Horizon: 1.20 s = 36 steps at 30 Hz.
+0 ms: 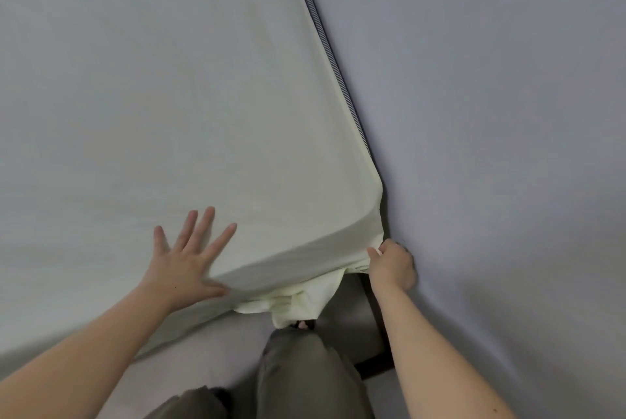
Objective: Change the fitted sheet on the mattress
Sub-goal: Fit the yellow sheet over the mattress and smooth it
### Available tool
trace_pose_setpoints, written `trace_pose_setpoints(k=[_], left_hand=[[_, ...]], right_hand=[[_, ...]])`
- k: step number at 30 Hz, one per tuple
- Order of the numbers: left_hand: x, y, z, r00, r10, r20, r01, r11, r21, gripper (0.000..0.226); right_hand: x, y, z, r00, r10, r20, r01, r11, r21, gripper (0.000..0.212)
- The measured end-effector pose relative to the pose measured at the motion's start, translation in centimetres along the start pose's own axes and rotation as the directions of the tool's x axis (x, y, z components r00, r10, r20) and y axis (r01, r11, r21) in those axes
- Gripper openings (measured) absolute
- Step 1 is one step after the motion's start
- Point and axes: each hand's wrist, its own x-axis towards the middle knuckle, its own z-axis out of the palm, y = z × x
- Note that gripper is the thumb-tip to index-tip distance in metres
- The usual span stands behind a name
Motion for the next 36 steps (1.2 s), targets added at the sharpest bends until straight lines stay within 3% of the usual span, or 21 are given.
trace_pose_setpoints(k=[7, 10, 12, 15, 17, 19, 20, 23, 24, 25, 26, 27, 28, 29, 31, 32, 34, 36], left_hand=[[1.7, -1.2, 4.1, 0.940, 0.164, -0.298, -0.114, 0.977, 0.179, 0.119], [2.4, -1.4, 5.4, 0.888, 0.201, -0.413, -0.112, 0.967, 0.230, 0.118], [2.4, -1.3, 5.8, 0.862, 0.206, -0.462, -0.101, 0.965, 0.242, 0.116], [2.4, -1.2, 6.1, 0.829, 0.214, -0.517, -0.088, 0.962, 0.256, 0.110], [2.4, -1.2, 6.4, 0.822, 0.207, -0.531, -0.083, 0.965, 0.249, 0.109], [2.5, -1.1, 6.4, 0.811, 0.199, -0.550, -0.073, 0.968, 0.241, 0.109], [2.5, -1.0, 6.4, 0.807, 0.199, -0.556, -0.071, 0.967, 0.243, 0.109], [2.5, -0.9, 6.5, 0.799, 0.196, -0.569, -0.066, 0.968, 0.240, 0.112], [2.6, -0.9, 6.5, 0.799, 0.194, -0.569, -0.065, 0.969, 0.239, 0.114], [2.6, -0.9, 6.5, 0.800, 0.190, -0.569, -0.062, 0.970, 0.237, 0.115], [2.6, -0.9, 6.4, 0.803, 0.186, -0.566, -0.062, 0.971, 0.232, 0.116], [2.4, -0.9, 6.5, 0.806, 0.181, -0.564, -0.064, 0.973, 0.222, 0.117], [2.6, -0.9, 6.2, 0.807, 0.175, -0.563, -0.064, 0.975, 0.211, 0.116], [2.8, -0.9, 6.0, 0.809, 0.168, -0.563, -0.063, 0.978, 0.201, 0.114], [2.6, -1.0, 6.0, 0.807, 0.163, -0.568, -0.068, 0.980, 0.186, 0.111], [2.7, -1.1, 6.1, 0.806, 0.163, -0.569, -0.070, 0.981, 0.181, 0.109], [2.7, -1.1, 6.1, 0.806, 0.164, -0.569, -0.080, 0.982, 0.171, 0.106], [2.7, -1.1, 6.2, 0.801, 0.168, -0.575, -0.092, 0.983, 0.159, 0.104]], right_hand=[[3.0, -1.8, 5.5, 0.990, -0.016, -0.142, 0.037, 0.989, 0.147, 0.022], [3.6, -3.1, 8.8, 0.976, 0.062, -0.210, 0.003, 0.955, 0.296, 0.020], [3.6, -4.3, 10.9, 0.962, 0.167, -0.216, -0.042, 0.873, 0.487, 0.029], [3.6, -6.6, 13.3, 0.964, 0.253, -0.087, -0.113, 0.679, 0.725, 0.036], [3.5, -8.0, 13.8, 0.974, 0.211, -0.088, -0.089, 0.705, 0.704, 0.030], [4.3, -8.5, 14.3, 0.981, 0.094, -0.168, -0.025, 0.927, 0.374, 0.033], [4.3, -8.5, 14.3, 0.983, 0.090, -0.163, -0.035, 0.949, 0.315, 0.036], [4.8, -8.2, 14.8, 0.999, 0.010, -0.040, 0.000, 0.967, 0.256, 0.040], [4.6, -7.7, 15.4, 0.998, 0.042, 0.047, -0.058, 0.910, 0.412, 0.038], [4.4, -8.2, 15.5, 0.956, 0.149, 0.254, -0.278, 0.743, 0.609, 0.034], [4.6, -8.7, 15.7, 0.898, 0.134, 0.418, -0.423, 0.525, 0.739, 0.025], [4.0, -8.7, 16.5, 0.842, 0.051, 0.537, -0.491, 0.484, 0.724, 0.016], [3.6, -9.0, 17.1, 0.780, 0.016, 0.626, -0.547, 0.504, 0.669, 0.012], [3.2, -9.1, 18.0, 0.711, 0.013, 0.703, -0.541, 0.648, 0.535, 0.013], [0.7, -9.4, 20.1, 0.578, 0.003, 0.816, -0.395, 0.876, 0.277, 0.010], [-0.4, -9.8, 21.1, 0.549, -0.027, 0.835, -0.314, 0.919, 0.236, 0.013], [-2.0, -10.8, 23.3, 0.604, -0.115, 0.789, -0.226, 0.925, 0.307, 0.018], [-3.2, -11.4, 24.8, 0.722, -0.198, 0.663, -0.232, 0.833, 0.502, 0.014]])
